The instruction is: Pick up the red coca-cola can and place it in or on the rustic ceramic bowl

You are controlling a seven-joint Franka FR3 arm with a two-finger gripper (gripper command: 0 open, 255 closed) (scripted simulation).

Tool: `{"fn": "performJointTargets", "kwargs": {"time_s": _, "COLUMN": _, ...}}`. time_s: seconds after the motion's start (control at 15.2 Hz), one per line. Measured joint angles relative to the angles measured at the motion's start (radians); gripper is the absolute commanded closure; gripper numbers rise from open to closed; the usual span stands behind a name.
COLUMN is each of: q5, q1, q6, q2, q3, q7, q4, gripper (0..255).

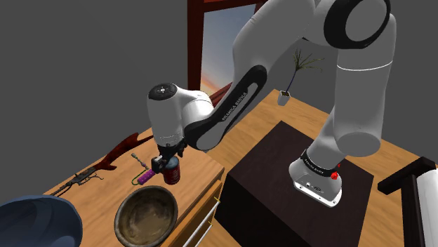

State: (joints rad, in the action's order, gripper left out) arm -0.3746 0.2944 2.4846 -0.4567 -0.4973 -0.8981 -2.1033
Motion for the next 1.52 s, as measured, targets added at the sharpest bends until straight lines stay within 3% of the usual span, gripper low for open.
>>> {"fn": "performJointTargets", "kwargs": {"time_s": 0.53, "q5": -0.023, "q1": 0.013, "q6": 0.024, "q2": -0.03, "q3": 0.017, "q7": -0.015, "q4": 0.004, "gripper": 0}}
{"fn": "performJointTargets", "kwargs": {"time_s": 0.59, "q5": -0.023, "q1": 0.013, "q6": 0.024, "q2": -0.03, "q3": 0.017, "q7": -0.015, "q4": 0.004, "gripper": 255}}
{"fn": "performJointTargets", "kwargs": {"time_s": 1.52, "q5": 0.002, "q1": -0.001, "q6": -0.002, "q2": 0.003, "q3": -0.002, "q7": 0.0, "q4": 0.0, "gripper": 255}}
